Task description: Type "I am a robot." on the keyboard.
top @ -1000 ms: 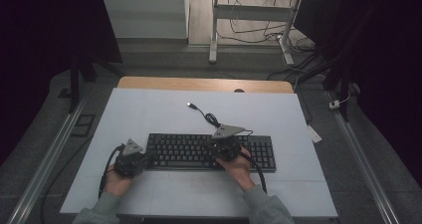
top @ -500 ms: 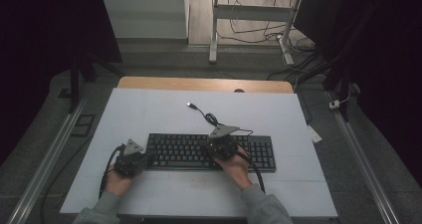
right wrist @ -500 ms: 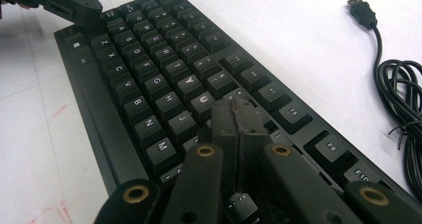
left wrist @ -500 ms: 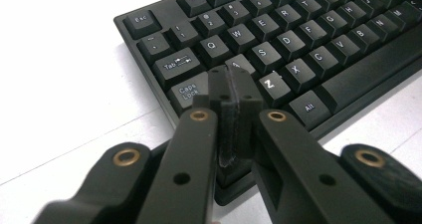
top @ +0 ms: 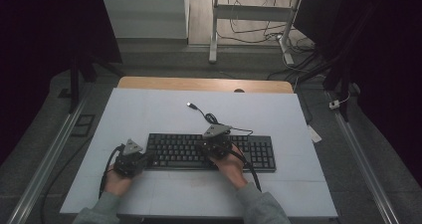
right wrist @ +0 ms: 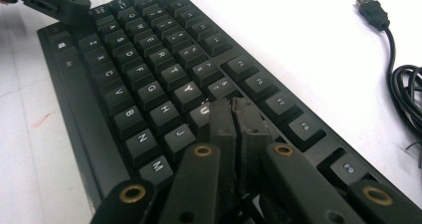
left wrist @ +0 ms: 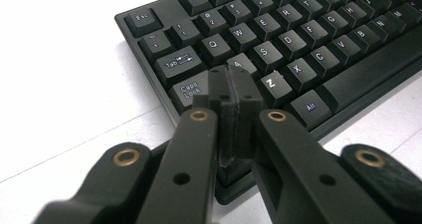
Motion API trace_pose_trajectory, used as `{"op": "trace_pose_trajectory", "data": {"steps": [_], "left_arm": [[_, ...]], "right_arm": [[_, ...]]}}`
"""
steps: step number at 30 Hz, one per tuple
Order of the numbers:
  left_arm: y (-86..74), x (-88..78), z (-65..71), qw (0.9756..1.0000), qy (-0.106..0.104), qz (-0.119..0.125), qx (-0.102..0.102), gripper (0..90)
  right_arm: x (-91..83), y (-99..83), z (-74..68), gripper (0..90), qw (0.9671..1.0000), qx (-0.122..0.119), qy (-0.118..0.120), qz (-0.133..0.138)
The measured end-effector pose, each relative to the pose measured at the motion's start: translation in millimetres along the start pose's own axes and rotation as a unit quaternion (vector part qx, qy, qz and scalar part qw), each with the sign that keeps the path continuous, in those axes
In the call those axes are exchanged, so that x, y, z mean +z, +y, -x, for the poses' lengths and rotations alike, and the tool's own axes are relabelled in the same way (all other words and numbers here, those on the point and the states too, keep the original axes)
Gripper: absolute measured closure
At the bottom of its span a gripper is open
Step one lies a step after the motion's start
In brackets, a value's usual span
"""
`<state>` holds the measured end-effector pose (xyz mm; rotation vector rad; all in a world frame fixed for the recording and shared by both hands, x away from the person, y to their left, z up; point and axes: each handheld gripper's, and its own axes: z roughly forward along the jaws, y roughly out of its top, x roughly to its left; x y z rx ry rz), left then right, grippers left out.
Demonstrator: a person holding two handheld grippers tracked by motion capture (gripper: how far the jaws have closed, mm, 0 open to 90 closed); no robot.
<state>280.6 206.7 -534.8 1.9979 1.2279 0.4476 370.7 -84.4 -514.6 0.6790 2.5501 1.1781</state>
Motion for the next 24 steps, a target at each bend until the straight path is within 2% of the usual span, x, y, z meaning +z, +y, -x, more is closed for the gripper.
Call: {"op": "trace_pose_trajectory", "data": {"steps": [18,24], "left_arm": [[-0.7,1.0,0.1,1.0,-0.002,-0.008,0.002,89.0],[-0.7,0.9,0.2,1.0,-0.002,-0.008,0.002,89.0]], "right_arm": [[5.7,1.3,-1.4,89.5,0.9999,-0.008,-0.009,-0.006],[8.4,0.0,-2.4,89.8,0.9997,-0.014,-0.012,-0.016]]}}
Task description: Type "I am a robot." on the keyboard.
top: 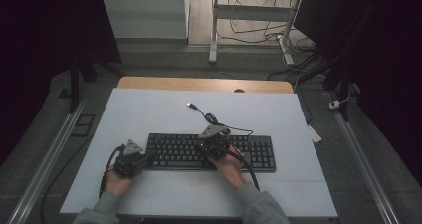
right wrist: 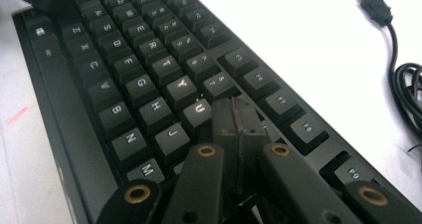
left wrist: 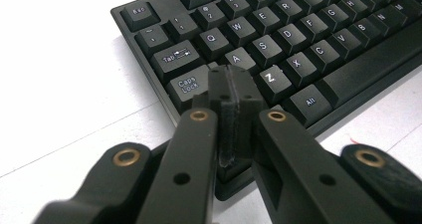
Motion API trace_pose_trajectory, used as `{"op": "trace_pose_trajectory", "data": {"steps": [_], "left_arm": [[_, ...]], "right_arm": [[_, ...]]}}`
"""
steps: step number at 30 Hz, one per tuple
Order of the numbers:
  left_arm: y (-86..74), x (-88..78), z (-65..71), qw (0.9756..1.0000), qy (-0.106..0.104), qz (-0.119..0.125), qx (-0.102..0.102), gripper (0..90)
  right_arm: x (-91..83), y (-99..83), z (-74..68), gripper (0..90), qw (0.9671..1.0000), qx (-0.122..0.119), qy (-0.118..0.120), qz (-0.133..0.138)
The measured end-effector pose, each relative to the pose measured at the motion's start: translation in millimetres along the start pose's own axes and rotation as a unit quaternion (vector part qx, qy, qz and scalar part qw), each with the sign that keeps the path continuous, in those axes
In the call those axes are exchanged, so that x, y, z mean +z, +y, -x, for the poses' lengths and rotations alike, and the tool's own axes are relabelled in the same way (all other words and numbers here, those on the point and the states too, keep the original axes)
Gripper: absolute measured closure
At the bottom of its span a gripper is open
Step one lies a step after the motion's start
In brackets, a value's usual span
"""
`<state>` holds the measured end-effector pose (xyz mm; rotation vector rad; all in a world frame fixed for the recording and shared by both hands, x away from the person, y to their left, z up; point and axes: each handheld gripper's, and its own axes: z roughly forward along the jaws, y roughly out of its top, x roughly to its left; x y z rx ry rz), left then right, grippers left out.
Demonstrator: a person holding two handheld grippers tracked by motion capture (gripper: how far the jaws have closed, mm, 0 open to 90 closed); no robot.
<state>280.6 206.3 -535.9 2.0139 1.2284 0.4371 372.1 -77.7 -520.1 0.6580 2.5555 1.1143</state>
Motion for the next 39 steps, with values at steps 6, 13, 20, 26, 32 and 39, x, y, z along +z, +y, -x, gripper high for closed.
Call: {"op": "trace_pose_trajectory", "data": {"steps": [6,13,20,26,32,39], "left_arm": [[0.0,-0.6,0.3,1.0,0.001,0.002,0.0,89.0],[0.6,-6.8,-0.2,0.9997,0.001,0.024,-0.004,89.0],[0.3,-10.2,-1.9,0.9994,-0.003,0.034,-0.009,88.9],[0.0,-11.9,-2.5,0.9991,-0.002,0.042,-0.01,82.0],[-0.7,-14.5,-3.5,0.9986,-0.011,0.05,-0.011,70.5],[-1.1,-15.2,-3.7,0.9985,-0.012,0.052,-0.013,59.0]], "right_arm": [[-0.8,0.6,-0.1,89.8,1.0,0.001,-0.001,0.006],[-17.8,3.4,1.0,89.8,0.999,0.009,0.002,0.045],[-30.6,-7.0,5.9,83.9,0.9986,0.018,0.009,0.05],[-42.1,-14.4,10.1,63.5,0.9974,0.038,0.022,0.058],[-51.6,-22.4,13.9,57.6,0.9972,0.043,0.02,0.058],[-65.0,-33.3,18.1,53.2,0.9969,0.046,0.015,0.063]]}}
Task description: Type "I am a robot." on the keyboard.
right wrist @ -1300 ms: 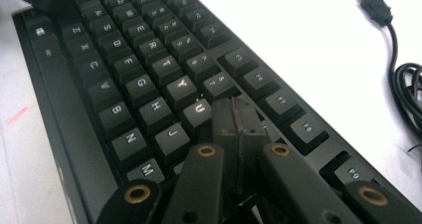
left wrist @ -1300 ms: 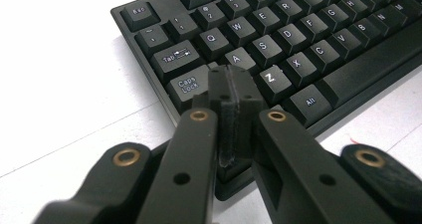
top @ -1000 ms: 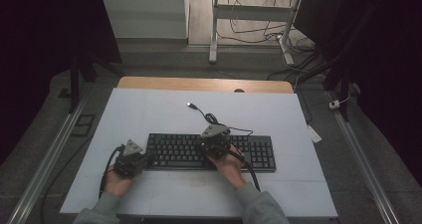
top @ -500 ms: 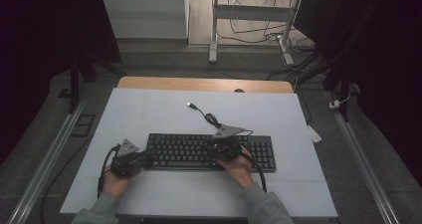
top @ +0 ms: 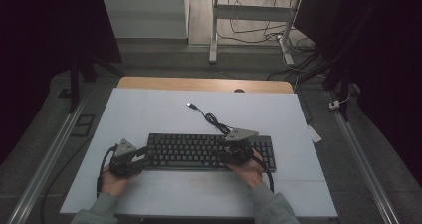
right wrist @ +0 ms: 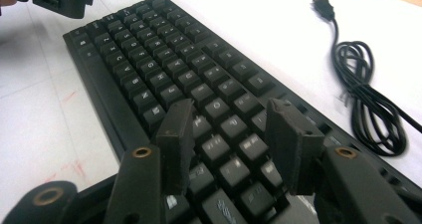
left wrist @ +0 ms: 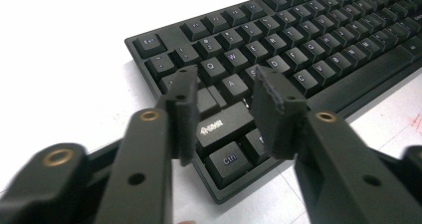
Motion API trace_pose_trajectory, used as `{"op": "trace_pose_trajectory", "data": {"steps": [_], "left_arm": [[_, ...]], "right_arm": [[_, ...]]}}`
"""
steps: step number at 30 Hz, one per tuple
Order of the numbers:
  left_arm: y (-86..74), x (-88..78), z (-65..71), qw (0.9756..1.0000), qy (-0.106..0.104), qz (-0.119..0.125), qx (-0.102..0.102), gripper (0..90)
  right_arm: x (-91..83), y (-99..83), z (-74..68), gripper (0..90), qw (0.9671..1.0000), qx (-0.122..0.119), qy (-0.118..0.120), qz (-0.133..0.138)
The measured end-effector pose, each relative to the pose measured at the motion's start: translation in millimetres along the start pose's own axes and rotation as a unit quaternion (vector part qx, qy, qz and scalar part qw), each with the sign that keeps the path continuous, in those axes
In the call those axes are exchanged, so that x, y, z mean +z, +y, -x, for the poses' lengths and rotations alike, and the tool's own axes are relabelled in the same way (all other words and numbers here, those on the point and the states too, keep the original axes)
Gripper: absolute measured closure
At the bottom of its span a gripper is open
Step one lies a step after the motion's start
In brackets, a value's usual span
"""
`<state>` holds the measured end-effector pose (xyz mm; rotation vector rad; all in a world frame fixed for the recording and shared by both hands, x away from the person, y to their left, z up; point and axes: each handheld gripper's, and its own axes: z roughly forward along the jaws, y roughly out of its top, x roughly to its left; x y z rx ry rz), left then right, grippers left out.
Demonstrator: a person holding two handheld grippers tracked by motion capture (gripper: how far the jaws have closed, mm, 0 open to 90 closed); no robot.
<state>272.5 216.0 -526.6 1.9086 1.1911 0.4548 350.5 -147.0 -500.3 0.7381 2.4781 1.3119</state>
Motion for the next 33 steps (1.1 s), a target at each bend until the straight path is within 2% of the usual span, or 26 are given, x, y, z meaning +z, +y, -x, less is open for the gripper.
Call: {"op": "trace_pose_trajectory", "data": {"steps": [1,5,15,20,24,33], "left_arm": [[-0.1,-0.1,0.2,1.0,-0.001,0.0,0.0,55.1],[-0.2,-0.5,1.1,1.0,-0.004,0.002,0.004,50.8],[-0.1,0.3,3.2,0.9999,-0.008,0.0,0.014,45.4],[0.5,-1.1,2.6,0.9998,-0.012,0.003,0.015,45.1],[2.7,-3.9,3.5,0.9995,-0.024,0.008,0.018,44.9],[15.2,-11.3,12.5,0.9979,-0.049,0.002,0.041,46.1]], "right_arm": [[-6.0,-3.5,0.7,52.3,1.0,-0.001,-0.004,-0.001],[-18.5,-12.5,2.7,51.2,0.9999,0.002,-0.012,-0.003],[-44.2,-27.5,9.5,50.0,0.9995,0.011,-0.028,0.007],[-46.9,-29.6,12.0,50.0,0.9994,0.013,-0.029,0.01],[-46.1,-30.3,12.1,50.0,0.9995,0.014,-0.027,0.008],[-47.3,-31.6,10.3,50.0,0.9995,0.011,-0.027,0.009]]}}
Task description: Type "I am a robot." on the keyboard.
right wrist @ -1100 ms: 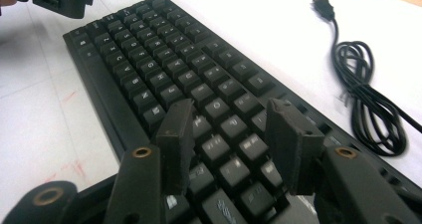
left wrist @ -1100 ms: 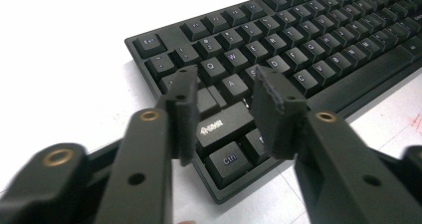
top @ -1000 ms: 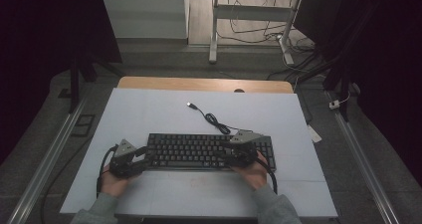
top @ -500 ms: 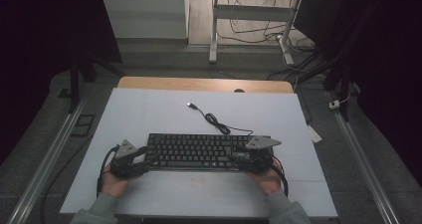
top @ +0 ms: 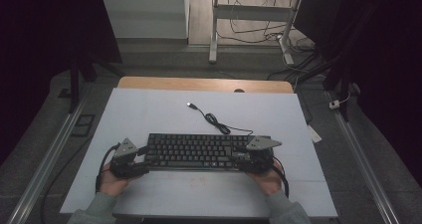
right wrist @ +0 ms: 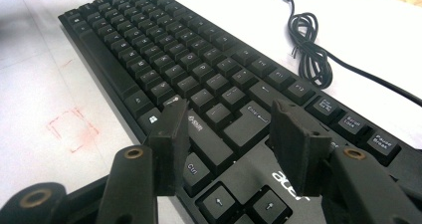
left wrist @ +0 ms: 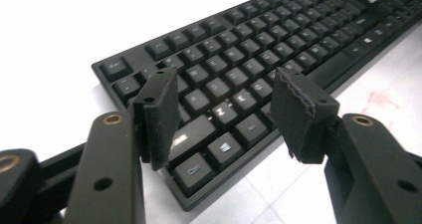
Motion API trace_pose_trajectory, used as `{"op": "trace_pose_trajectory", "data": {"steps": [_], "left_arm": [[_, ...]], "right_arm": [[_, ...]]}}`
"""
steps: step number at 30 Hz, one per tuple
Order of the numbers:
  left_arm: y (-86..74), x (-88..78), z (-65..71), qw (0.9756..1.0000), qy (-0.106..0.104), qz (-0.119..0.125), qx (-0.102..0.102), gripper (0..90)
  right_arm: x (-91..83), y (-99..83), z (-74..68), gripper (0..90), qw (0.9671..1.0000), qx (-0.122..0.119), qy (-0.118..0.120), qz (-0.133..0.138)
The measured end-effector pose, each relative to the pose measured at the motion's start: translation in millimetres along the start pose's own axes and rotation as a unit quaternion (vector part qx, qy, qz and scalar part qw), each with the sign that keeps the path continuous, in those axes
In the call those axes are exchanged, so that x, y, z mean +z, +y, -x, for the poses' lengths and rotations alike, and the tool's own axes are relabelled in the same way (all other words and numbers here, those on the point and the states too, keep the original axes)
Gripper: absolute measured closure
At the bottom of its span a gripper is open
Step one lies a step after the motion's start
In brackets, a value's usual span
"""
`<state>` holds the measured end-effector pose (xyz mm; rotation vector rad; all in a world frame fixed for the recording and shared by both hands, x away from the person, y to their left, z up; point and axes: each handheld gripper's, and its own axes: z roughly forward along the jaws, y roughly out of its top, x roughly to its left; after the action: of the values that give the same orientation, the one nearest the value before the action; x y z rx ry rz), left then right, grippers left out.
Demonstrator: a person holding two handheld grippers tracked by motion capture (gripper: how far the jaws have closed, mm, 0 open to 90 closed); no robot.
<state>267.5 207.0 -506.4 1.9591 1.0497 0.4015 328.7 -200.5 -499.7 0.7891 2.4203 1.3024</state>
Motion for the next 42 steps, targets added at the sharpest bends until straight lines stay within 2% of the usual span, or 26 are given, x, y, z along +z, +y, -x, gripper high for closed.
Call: {"op": "trace_pose_trajectory", "data": {"steps": [6,11,15,17,20,22,28,36,42], "left_arm": [[19.2,5.6,8.4,0.9993,-0.014,-0.024,0.025,54.0],[34.6,18.6,16.5,0.9966,-0.042,-0.046,0.054,61.8],[40.6,27.8,23.4,0.9943,-0.058,-0.054,0.072,74.9],[40.4,31.3,25.4,0.9932,-0.066,-0.057,0.077,78.1],[39.5,35.7,27.5,0.9915,-0.072,-0.064,0.087,88.9],[39.3,38.4,28.6,0.9905,-0.079,-0.064,0.092,89.0],[34.9,49.2,36.2,0.9858,-0.086,-0.085,0.116,89.1],[31.4,58.7,41.6,0.984,-0.086,-0.099,0.12,89.1],[28.7,63.7,42.3,0.9835,-0.081,-0.108,0.121,89.0]], "right_arm": [[-0.1,-3.6,1.1,49.9,1.0,0.006,-0.003,-0.005],[-2.3,-5.5,2.2,49.9,0.9999,0.008,-0.007,-0.004],[-5.7,-8.0,0.8,49.9,0.9999,0.007,-0.012,-0.003],[-6.7,-8.5,0.2,49.9,0.9999,0.004,-0.013,-0.003],[-9.0,-11.2,0.3,49.9,0.9999,0.005,-0.015,-0.004],[-9.6,-11.7,1.2,49.9,0.9998,0.003,-0.017,-0.006],[-7.9,-11.9,2.7,49.9,0.9998,0.0,-0.021,-0.009],[-6.6,-12.9,6.0,49.8,0.9996,0.004,-0.025,-0.012],[-5.7,-12.8,5.8,49.8,0.9996,0.003,-0.026,-0.013]]}}
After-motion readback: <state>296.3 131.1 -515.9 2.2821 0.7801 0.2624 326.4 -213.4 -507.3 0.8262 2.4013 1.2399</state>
